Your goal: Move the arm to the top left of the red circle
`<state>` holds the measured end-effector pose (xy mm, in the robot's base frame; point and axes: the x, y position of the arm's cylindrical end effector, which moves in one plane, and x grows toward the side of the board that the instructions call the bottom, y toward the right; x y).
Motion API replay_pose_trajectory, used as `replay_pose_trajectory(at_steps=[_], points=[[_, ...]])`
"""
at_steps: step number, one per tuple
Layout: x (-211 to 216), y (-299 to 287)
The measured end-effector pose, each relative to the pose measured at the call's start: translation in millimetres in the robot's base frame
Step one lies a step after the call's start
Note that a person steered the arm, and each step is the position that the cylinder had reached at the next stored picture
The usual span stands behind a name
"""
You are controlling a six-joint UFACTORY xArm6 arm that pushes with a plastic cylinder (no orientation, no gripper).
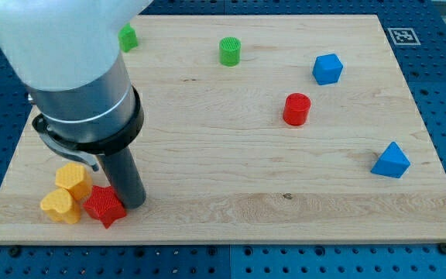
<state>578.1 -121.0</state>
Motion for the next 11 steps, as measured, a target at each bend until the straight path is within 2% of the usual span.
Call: replay_pose_trajectory(at_steps=[2,3,5,8,9,11], points=[[1.6,6.4],[-12.2,38.8],[-59.5,99.2],[-160.0,129.4],[-173.8,152.4],[-174.3,209.6]])
